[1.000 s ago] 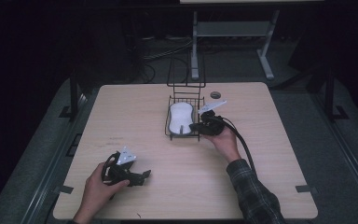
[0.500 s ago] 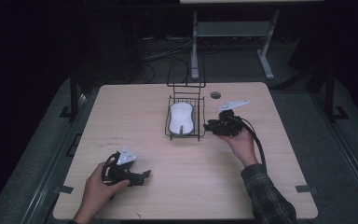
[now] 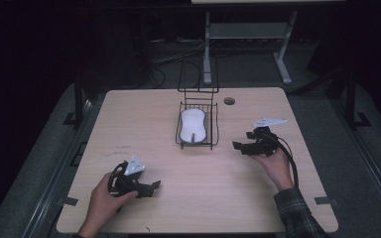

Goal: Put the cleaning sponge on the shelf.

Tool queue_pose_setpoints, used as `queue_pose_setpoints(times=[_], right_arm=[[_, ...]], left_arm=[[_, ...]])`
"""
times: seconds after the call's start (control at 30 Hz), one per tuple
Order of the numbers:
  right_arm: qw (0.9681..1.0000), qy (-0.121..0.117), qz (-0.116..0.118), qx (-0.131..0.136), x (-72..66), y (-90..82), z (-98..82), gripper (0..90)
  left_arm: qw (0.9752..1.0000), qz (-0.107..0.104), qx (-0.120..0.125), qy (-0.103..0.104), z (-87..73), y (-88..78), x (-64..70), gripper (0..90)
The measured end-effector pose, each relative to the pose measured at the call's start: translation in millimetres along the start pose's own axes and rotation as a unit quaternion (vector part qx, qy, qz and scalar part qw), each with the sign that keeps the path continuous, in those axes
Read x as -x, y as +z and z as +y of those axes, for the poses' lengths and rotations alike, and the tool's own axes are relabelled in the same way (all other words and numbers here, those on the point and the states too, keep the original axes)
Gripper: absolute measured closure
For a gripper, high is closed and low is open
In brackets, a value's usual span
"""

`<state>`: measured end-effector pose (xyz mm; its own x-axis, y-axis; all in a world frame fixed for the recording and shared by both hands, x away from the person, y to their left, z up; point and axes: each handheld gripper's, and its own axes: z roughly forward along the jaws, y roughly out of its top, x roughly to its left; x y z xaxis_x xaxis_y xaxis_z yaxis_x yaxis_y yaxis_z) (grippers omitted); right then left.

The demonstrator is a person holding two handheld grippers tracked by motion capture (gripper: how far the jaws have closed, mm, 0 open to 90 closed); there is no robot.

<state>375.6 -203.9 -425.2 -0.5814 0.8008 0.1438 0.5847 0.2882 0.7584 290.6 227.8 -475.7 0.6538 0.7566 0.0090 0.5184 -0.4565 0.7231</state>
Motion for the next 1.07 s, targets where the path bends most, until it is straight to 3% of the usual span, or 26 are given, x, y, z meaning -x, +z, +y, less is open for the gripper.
queue_pose_setpoints(times=[0.23,0.57,0.67,0.77,0.9,1.07], right_arm=[[0.9994,0.004,-0.031,-0.012,1.5,-23.5,-36.9,16.1],[0.9986,0.022,-0.042,-0.022,-4.3,-41.2,-77.1,13.4],[0.9981,0.023,-0.048,-0.032,-6.1,-43.2,-84.1,11.4],[0.9958,0.018,-0.072,-0.055,-8.0,-44.2,-98.3,8.4],[0.9938,0.006,-0.087,-0.069,-10.4,-44.5,-107.7,3.5],[0.9944,0.003,-0.088,-0.059,-11.8,-46.2,-113.1,2.9]], left_arm=[[1.0000,0.000,-0.001,0.002,-0.1,-0.1,-0.3,12.4],[1.0000,0.000,0.001,0.000,-0.1,0.2,0.0,12.4],[1.0000,0.000,0.001,0.000,-0.1,0.2,0.0,12.4],[1.0000,0.000,0.002,0.000,-0.1,0.3,0.1,12.4],[1.0000,0.000,0.001,0.000,-0.1,0.2,0.1,12.4],[1.0000,0.000,0.001,0.000,-0.1,0.2,0.1,12.4]])
